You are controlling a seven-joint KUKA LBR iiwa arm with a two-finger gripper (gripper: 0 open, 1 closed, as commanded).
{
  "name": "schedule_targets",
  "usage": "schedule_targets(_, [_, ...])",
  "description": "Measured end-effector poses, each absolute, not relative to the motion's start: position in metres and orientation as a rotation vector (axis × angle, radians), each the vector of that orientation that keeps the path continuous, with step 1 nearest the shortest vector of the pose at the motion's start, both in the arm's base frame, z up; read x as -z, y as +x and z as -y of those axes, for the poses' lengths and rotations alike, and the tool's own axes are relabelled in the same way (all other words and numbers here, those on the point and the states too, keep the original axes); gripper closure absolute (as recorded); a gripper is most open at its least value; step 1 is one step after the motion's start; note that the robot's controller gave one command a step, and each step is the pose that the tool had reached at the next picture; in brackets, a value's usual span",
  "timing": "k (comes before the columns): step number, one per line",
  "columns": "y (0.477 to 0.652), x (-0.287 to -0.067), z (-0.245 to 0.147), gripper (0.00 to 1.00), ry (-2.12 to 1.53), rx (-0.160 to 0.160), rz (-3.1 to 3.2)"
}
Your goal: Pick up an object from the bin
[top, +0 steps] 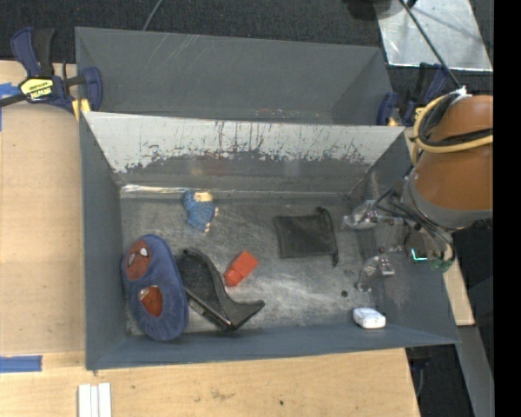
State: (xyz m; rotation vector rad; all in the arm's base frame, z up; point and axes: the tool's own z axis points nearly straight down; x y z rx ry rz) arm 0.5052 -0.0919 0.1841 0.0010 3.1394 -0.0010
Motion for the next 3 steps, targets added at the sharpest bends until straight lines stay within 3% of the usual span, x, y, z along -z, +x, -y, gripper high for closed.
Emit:
schedule_targets(1, [0.537,-0.090,0.057,0.00,0.023,-0.004,-3.145])
schedule_targets(2, [0.582,-0.074,0.035,0.00,0.307,0.002,-3.126])
schedule_targets(3, [0.589,-0.078,0.036,1.00,0.304,0.002,-3.096])
